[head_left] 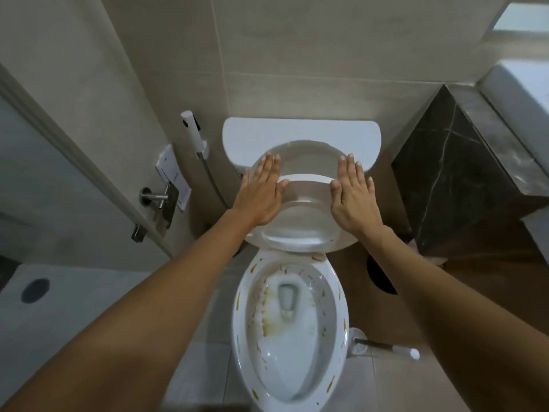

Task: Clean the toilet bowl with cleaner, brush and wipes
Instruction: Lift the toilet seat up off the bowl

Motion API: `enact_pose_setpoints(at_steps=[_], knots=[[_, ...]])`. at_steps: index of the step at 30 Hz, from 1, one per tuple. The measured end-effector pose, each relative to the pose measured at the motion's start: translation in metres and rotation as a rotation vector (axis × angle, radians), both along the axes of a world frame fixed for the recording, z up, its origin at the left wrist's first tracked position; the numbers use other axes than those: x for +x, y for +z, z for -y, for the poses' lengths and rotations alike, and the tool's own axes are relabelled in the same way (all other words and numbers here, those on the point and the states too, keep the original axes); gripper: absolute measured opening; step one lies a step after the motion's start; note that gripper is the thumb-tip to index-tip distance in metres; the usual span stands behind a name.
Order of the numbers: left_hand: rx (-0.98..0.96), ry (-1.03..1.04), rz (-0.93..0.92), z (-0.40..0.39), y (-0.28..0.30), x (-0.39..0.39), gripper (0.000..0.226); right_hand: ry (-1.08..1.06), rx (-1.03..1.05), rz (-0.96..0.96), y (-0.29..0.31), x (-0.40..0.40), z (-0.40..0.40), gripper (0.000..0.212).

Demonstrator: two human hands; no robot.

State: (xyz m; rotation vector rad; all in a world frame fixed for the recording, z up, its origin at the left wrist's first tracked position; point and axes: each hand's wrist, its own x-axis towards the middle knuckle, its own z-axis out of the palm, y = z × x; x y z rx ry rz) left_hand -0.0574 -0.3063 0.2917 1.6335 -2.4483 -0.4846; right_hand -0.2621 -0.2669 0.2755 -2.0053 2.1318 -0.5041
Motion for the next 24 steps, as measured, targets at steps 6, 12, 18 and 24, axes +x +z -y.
enact_pose_setpoints(at_steps=[6,12,18,24], knots=[[-0.099,0.064,-0.037,0.027,0.003,-0.019,0.052,-0.067,0.062,0.014,0.007,-0.006,0.046,0.055],[-0.105,0.053,-0.02,0.043,0.005,-0.025,0.053,-0.096,0.103,-0.002,0.011,-0.014,0.07,0.054],[-0.106,0.051,-0.002,0.044,0.003,-0.026,0.056,-0.082,0.134,0.002,0.013,-0.016,0.074,0.055],[-0.074,0.052,0.09,0.044,0.012,-0.026,0.059,-0.097,0.164,-0.019,0.019,-0.016,0.071,0.056]])
